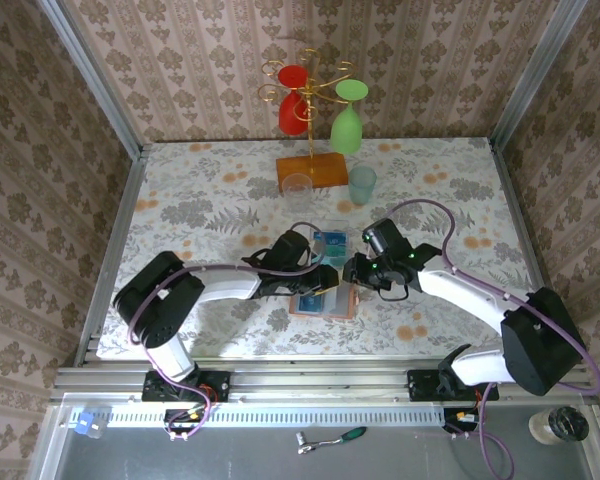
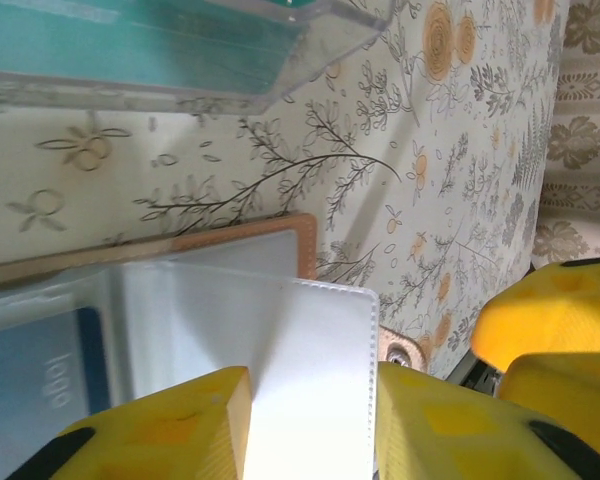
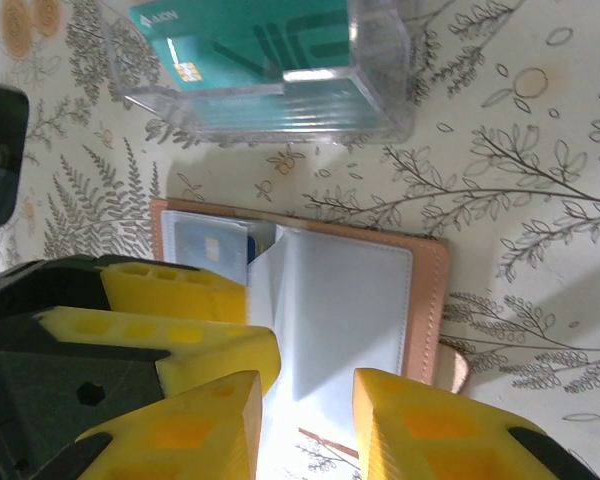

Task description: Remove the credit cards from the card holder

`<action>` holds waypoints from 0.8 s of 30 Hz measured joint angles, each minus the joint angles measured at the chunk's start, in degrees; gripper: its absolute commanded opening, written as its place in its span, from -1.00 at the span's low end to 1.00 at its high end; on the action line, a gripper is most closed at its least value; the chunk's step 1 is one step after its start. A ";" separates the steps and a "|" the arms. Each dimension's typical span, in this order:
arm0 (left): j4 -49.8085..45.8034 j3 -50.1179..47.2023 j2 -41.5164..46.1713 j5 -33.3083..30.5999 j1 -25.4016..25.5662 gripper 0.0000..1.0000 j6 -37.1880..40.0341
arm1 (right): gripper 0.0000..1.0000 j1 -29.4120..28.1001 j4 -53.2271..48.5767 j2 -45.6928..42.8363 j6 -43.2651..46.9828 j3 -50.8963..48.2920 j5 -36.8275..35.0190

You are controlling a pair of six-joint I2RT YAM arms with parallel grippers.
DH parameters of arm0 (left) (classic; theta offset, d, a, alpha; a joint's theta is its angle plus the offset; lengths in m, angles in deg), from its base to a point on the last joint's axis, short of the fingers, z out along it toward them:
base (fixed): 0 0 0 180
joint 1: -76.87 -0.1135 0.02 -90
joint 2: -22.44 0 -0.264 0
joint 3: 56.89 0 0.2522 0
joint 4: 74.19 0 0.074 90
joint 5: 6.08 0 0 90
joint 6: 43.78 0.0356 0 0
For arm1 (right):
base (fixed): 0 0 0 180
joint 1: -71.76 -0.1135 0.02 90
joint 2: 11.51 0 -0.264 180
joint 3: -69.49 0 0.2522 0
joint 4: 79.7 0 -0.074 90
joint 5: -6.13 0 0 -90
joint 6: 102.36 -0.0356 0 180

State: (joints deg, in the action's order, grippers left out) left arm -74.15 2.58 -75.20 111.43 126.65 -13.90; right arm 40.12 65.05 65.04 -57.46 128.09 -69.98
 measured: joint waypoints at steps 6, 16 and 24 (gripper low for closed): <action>0.00 0.90 -1.40 0.72 0.39 -0.08 -0.35 | -0.37 0.26 -0.63 -0.57 0.13 -1.20 0.02; -0.35 0.22 -0.02 0.76 -1.64 -0.09 -0.31 | -0.37 0.17 -0.35 -0.74 -0.09 -1.51 1.60; -6.56 -3.37 8.70 -1.57 -6.97 -0.24 3.52 | -0.38 -2.97 2.03 1.97 -1.05 -1.38 2.86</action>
State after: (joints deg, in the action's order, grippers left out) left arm -80.70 -0.78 -66.50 109.86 119.68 -10.38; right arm 37.15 67.08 67.01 -58.51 126.72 -67.12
